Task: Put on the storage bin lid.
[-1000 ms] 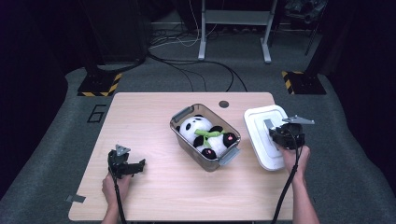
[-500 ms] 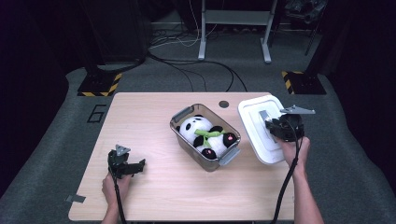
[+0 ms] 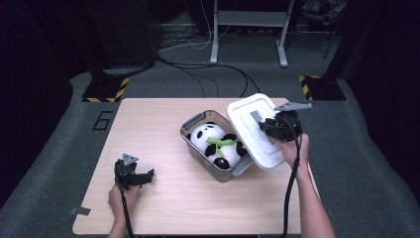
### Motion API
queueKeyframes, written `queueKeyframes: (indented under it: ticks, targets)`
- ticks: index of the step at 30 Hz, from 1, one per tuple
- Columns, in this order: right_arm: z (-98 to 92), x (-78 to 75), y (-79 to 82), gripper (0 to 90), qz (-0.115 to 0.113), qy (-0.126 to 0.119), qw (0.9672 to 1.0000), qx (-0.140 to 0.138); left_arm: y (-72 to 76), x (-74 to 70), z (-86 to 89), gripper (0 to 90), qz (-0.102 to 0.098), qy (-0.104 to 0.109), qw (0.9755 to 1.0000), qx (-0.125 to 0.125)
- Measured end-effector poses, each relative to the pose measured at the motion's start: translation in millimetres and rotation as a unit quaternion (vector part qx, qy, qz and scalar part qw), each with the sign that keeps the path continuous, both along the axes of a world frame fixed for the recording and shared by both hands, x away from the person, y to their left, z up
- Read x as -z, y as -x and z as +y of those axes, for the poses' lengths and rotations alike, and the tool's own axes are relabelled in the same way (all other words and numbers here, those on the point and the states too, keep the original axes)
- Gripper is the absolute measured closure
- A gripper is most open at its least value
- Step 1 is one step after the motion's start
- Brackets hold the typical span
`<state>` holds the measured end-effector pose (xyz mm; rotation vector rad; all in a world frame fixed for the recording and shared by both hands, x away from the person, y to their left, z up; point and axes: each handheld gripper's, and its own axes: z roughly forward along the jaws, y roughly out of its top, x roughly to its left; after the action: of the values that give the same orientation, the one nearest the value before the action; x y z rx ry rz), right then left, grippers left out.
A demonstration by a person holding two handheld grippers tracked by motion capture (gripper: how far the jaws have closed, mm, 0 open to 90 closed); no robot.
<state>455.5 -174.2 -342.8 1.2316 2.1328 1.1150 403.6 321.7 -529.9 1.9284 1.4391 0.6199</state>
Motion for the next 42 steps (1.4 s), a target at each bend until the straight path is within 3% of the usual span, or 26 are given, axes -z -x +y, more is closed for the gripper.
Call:
queueKeyframes:
  ticks: [9, 10, 14, 20, 23, 32, 37, 42]
  targets:
    - [39.3, -3.6, -8.1, 66.8, 0.007, 0.011, 0.9984, -0.055, 0.0, 0.0, 0.0, 7.4, 0.000, 0.001, 1.0000, 0.001]
    - [49.7, -4.5, -10.5, 66.8, 0.008, 0.018, 0.9973, -0.071, 0.0, 0.0, 0.0, 7.4, 0.000, 0.001, 1.0000, 0.001]
    - [65.8, -6.3, -14.3, 66.8, 0.012, 0.025, 0.9955, -0.090, 0.0, 0.0, 0.0, 7.4, 0.000, 0.000, 1.0000, 0.000]
    - [82.9, -6.1, -18.2, 66.8, 0.019, 0.025, 0.9935, -0.109, 0.1, 0.0, 0.0, 7.4, 0.000, 0.000, 1.0000, 0.000]
    - [97.3, -1.3, -24.2, 66.8, 0.025, 0.037, 0.9903, -0.132, 0.0, 0.1, -0.1, 7.4, 0.000, 0.001, 1.0000, 0.000]
    - [118.6, 17.4, -39.5, 66.8, 0.061, 0.046, 0.9862, -0.147, 0.2, 0.0, -0.1, 7.9, -0.001, -0.001, 1.0000, 0.003]
    - [131.0, 29.9, -44.9, 66.8, 0.082, 0.051, 0.9850, -0.143, 0.2, 0.0, -0.2, 7.9, -0.001, 0.000, 1.0000, 0.003]
    - [137.5, 35.5, -45.3, 66.8, 0.080, 0.052, 0.9855, -0.140, 0.2, 0.0, -0.2, 7.9, -0.001, 0.000, 1.0000, 0.002]
